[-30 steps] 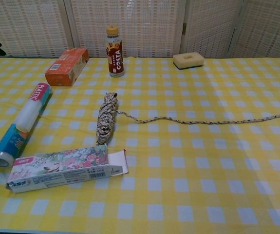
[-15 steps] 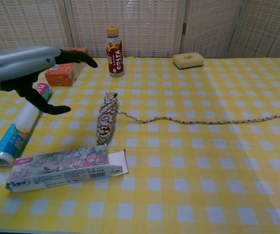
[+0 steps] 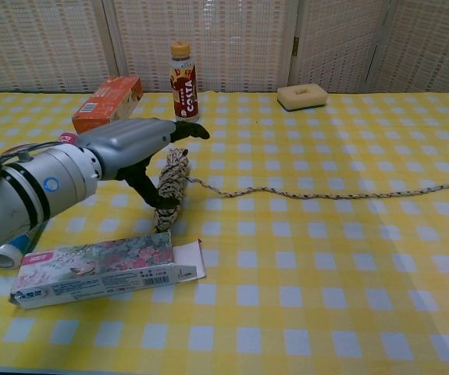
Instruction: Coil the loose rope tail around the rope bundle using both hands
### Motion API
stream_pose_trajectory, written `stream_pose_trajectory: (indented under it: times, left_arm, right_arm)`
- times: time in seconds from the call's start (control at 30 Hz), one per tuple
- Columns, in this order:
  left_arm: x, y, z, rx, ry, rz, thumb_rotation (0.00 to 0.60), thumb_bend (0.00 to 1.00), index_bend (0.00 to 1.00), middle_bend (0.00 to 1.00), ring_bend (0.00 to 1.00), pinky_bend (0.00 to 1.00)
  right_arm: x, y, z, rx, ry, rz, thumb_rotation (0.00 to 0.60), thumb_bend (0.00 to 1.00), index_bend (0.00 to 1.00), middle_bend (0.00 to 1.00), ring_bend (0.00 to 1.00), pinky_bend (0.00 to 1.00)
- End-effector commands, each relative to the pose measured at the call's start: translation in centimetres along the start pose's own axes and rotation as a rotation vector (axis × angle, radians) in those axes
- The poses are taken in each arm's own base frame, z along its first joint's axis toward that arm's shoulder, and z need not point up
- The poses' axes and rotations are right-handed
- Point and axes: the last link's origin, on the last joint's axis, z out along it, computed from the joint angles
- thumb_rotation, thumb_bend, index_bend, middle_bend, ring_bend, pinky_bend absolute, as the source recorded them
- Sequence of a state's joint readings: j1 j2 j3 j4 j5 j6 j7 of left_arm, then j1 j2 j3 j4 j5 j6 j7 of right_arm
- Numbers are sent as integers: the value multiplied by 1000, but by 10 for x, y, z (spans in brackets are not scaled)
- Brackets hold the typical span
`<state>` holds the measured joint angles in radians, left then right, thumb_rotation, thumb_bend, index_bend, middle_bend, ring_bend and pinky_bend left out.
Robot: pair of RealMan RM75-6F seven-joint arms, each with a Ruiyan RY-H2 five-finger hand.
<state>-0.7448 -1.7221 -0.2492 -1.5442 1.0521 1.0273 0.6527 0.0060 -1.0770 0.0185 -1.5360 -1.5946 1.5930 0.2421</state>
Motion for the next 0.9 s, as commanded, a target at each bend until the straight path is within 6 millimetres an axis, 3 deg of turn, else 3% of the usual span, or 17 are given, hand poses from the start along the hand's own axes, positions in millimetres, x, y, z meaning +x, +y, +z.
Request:
stream_pose_trajectory:
  times: [0.03,0.23,0.5,0.67,0.9]
  left_arm:
    - [-9,8,9,48,0,7,600,294,128,123,85,55]
    - [-26,13,16,90,-25,26,600,295,125,111,75,55]
    - [-32,30,31,123,-42,-42,600,295,121,109,73,55]
    - [-42,18,40,183,-23,26,600,295,115,109,73,55]
    - [-38,-10,42,269,25,92,600,296,97,109,73,68]
  right_arm:
    - [0,1,0,-3,-1,0,600,264,0,0,0,0]
    - [0,3,-1,-7,-2,1,600,265,0,0,0,0]
    - [1,4,-2,-15,1,0,600,265,0,0,0,0]
    - [1,7,-4,-25,0,4,600,266,0,0,0,0]
    - [0,10,-5,-28,0,7,600,265,0,0,0,0]
